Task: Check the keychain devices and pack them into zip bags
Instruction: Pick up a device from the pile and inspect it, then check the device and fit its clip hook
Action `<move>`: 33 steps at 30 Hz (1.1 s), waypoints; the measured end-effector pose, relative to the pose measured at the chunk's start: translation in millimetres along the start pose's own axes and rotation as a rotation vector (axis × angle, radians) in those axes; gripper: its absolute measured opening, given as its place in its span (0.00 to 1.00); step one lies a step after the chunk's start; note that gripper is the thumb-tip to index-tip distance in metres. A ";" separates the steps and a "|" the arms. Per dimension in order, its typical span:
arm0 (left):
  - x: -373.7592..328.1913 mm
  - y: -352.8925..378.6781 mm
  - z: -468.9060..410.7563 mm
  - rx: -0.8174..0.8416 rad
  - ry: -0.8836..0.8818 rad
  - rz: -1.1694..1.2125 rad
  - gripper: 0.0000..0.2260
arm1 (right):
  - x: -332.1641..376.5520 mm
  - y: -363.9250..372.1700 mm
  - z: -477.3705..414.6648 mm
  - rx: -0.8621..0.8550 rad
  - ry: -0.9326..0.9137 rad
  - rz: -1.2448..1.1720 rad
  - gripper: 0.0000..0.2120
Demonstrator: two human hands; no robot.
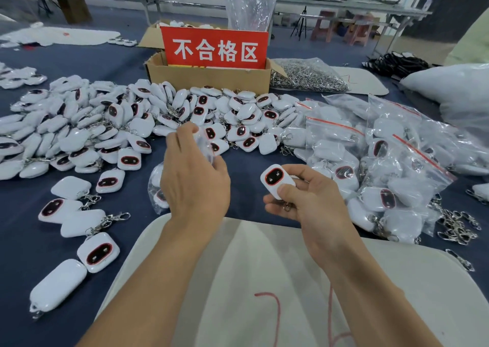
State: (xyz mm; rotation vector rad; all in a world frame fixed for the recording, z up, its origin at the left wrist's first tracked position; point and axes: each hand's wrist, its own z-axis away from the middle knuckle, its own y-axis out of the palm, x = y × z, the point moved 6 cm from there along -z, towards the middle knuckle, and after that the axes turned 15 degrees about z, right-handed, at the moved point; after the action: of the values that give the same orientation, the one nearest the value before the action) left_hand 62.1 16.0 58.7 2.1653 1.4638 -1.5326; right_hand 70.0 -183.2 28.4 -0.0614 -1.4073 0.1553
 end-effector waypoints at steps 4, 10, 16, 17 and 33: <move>26.3 -13.6 -11.4 -0.004 -0.256 0.074 0.14 | 17.1 12.4 -6.2 -0.044 -0.046 0.116 0.07; 42.0 -25.6 -18.5 -0.010 -0.342 0.189 0.12 | 65.3 50.9 -28.4 -0.106 -0.182 0.194 0.09; 35.0 -21.5 -17.9 0.186 -0.288 0.055 0.08 | 69.6 71.4 -48.2 -0.158 -0.160 0.423 0.04; 31.3 -20.0 -17.4 0.211 -0.224 -0.021 0.09 | 65.2 70.9 -49.9 -0.175 -0.156 0.467 0.04; -13.6 -36.8 -5.7 0.033 0.130 0.316 0.10 | 52.8 100.3 -35.0 0.145 0.063 -0.079 0.18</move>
State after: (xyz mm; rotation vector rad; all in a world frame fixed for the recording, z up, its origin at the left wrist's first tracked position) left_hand 38.2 30.1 86.9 2.4138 1.0646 -1.3380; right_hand 105.5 -74.7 60.7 0.1085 -1.3301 0.1874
